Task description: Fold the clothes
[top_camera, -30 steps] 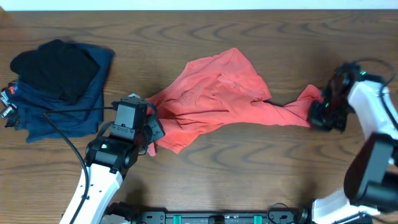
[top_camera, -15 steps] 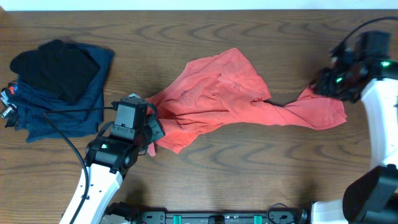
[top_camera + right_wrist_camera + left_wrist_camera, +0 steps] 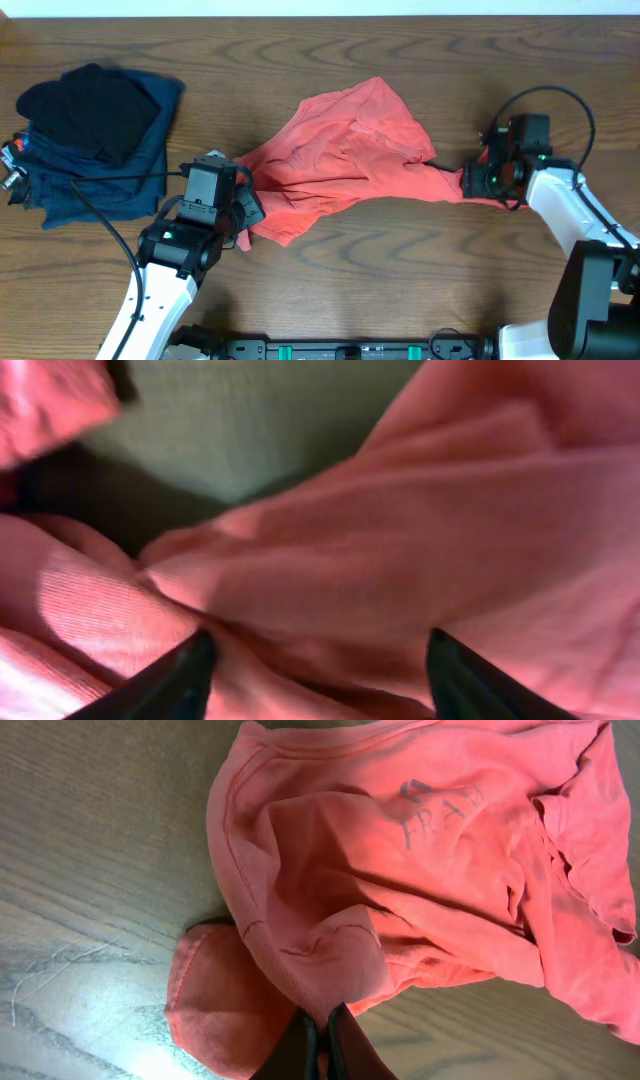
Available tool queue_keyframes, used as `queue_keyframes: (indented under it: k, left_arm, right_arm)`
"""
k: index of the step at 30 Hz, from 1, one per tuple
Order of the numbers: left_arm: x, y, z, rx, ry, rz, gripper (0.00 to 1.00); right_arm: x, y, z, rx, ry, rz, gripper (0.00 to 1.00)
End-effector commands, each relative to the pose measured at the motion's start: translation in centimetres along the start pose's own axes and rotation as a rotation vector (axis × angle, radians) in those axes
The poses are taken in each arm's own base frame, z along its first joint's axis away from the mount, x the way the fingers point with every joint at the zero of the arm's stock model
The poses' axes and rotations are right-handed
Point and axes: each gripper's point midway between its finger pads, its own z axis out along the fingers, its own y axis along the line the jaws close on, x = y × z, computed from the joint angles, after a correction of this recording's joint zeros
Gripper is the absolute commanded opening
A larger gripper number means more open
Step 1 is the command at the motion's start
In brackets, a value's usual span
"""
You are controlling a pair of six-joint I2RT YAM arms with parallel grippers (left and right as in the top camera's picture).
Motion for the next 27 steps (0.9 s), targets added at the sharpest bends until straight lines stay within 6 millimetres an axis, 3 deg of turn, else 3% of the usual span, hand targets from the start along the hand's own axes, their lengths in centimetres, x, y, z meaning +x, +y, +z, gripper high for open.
queue_keyframes:
  k: [1, 3, 5, 9, 11, 16, 20, 23, 27]
  left_arm:
    - [-0.2, 0.2, 0.0, -0.012, -0.008, 0.011, 0.06]
    - [-0.2, 0.2, 0.0, -0.012, -0.008, 0.011, 0.06]
    - [-0.2, 0.2, 0.0, -0.012, -0.008, 0.011, 0.06]
    - [-0.2, 0.2, 0.0, -0.012, -0.007, 0.011, 0.06]
    - [-0.2, 0.2, 0.0, -0.012, -0.008, 0.011, 0.06]
    - [-0.2, 0.2, 0.0, -0.013, -0.007, 0.011, 0.06]
    - [-0.2, 0.2, 0.0, -0.013, -0.007, 0.011, 0.06]
    - [-0.2, 0.2, 0.0, -0.012, -0.008, 0.011, 0.06]
    - [-0.2, 0.2, 0.0, -0.013, -0.007, 0.011, 0.06]
  right_arm:
    - [1.3, 0.6, 0.8, -0.013, 0.029, -0.02, 0.55]
    - [1.4, 0.6, 0.8, -0.012, 0.032, -0.02, 0.34]
    - [1.4, 0.5, 0.8, -0.009, 0.03, -0.019, 0.02]
    - [0.9, 0.7, -0.5, -0.013, 0.032, 0.031, 0.01]
    - [0.3, 1.1, -2.6, -0.022, 0.036, 0.059, 0.01]
    - [-2.5, 2.6, -11.7, -0.064, -0.009, 0.058, 0.01]
    - [-4.8, 2.9, -17.5, -0.045, -0.115, 0.037, 0.01]
    - [-5.9, 2.4, -18.9, -0.012, -0.162, 0.034, 0.01]
    - [-7.1, 2.4, -19.1, -0.01, -0.207, 0.03, 0.01]
